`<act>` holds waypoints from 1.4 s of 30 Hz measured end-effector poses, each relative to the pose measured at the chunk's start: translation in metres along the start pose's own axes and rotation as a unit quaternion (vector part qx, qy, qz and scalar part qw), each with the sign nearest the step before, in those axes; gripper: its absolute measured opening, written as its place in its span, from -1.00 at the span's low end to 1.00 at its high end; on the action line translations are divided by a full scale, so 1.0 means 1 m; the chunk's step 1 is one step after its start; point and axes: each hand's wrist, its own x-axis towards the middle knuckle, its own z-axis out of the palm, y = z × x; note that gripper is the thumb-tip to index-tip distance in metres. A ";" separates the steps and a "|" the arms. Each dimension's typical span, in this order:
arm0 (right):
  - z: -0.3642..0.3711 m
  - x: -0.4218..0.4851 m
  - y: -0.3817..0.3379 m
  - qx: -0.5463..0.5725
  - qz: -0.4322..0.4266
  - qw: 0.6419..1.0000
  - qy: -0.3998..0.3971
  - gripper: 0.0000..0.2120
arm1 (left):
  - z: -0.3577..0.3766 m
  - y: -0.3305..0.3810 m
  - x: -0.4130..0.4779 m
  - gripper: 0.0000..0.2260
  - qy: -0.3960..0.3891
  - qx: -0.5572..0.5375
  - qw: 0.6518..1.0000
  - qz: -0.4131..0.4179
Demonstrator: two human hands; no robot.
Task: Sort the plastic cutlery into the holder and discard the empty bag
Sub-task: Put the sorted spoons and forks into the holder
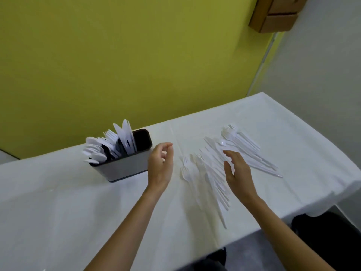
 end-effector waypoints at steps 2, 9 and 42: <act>-0.008 -0.003 0.019 0.012 0.042 0.999 -0.009 -0.73 | 0.015 -0.023 -0.006 -0.87 -0.034 0.076 0.994 -0.069; -0.032 -0.007 0.077 -0.032 0.095 0.991 -0.086 -0.82 | 0.059 -0.059 -0.027 -0.67 -0.076 0.216 0.953 -0.197; -0.022 0.053 0.084 0.018 0.141 0.978 -0.154 -0.96 | 0.091 -0.045 0.009 -0.94 0.052 0.035 0.968 -0.243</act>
